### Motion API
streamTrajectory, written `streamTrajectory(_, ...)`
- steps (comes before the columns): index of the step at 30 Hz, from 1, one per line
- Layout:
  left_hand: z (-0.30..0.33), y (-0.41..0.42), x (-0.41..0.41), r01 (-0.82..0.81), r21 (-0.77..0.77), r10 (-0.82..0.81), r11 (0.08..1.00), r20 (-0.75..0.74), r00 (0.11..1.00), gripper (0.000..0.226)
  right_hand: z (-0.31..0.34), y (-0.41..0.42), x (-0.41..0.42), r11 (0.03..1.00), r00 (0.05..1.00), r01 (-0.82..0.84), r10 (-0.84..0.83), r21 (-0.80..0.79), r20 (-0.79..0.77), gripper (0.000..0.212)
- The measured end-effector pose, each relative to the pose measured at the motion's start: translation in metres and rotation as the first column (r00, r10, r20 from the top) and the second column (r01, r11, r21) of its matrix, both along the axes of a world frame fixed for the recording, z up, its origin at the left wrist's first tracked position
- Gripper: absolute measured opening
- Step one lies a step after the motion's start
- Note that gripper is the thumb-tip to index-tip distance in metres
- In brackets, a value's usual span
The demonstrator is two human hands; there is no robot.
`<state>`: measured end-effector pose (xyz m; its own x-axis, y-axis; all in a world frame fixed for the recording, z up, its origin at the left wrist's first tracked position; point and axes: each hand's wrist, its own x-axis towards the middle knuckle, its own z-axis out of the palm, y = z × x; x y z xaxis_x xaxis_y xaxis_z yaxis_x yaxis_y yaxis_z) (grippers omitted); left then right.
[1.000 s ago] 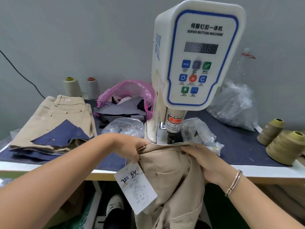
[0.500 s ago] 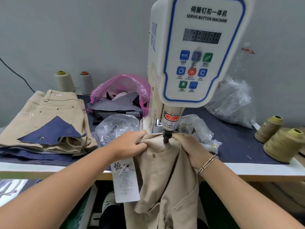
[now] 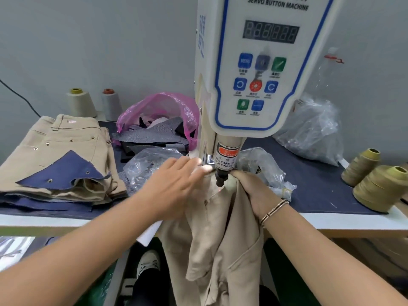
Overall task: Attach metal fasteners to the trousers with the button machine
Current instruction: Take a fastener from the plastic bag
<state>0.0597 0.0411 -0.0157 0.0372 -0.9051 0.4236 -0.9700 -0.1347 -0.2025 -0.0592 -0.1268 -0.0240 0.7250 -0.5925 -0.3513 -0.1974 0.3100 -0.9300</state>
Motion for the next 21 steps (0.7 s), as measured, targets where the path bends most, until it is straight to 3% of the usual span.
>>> streamTrajectory(2,-0.010,-0.004,-0.025,-0.030,-0.169,-0.024,0.985,-0.310,0.950,0.041,0.001,0.001,0.000,1.000,1.000,0.023,-0.023,0.015,-0.004,0.017)
streamTrajectory(4,-0.021,-0.008,-0.034,-0.166,-0.183,0.008,0.969,-0.648,0.761,0.038,0.001,0.003,0.001,0.999,0.999,0.036,-0.035,0.017,-0.017,0.019)
streamTrajectory(6,-0.028,-0.013,-0.026,-0.244,-0.100,0.065,0.965,-0.807,0.586,0.055,0.000,0.002,0.001,0.999,0.999,0.035,-0.035,0.010,-0.039,0.021)
streamTrajectory(9,-0.034,-0.012,-0.010,-0.166,0.100,0.155,0.981,-0.918,0.365,0.080,-0.002,0.000,0.001,1.000,0.999,0.010,-0.010,0.008,-0.034,0.020)
streamTrajectory(11,-0.037,-0.010,-0.006,-0.110,0.201,0.228,0.973,-0.895,0.383,0.082,-0.004,-0.001,0.001,1.000,1.000,-0.022,0.022,-0.017,-0.017,0.017)
streamTrajectory(13,-0.038,-0.010,-0.001,-0.066,0.238,0.244,0.969,-0.878,0.412,0.066,-0.004,0.000,0.002,0.996,0.999,-0.043,0.042,-0.076,-0.024,0.018)
streamTrajectory(16,-0.036,-0.012,0.008,0.062,0.134,0.120,0.989,-0.973,0.195,0.016,-0.005,-0.003,0.004,0.908,0.990,-0.111,0.066,-0.403,-0.122,0.023)
streamTrajectory(18,-0.032,-0.012,0.016,0.094,0.128,0.115,0.987,-0.985,0.129,0.016,-0.003,-0.006,0.006,0.795,0.980,-0.168,0.072,-0.582,-0.184,0.024)
streamTrajectory(21,-0.030,-0.012,0.023,0.124,0.132,0.118,0.983,-0.986,0.116,0.022,-0.004,-0.013,0.004,0.791,0.977,-0.206,0.131,-0.576,-0.169,0.027)
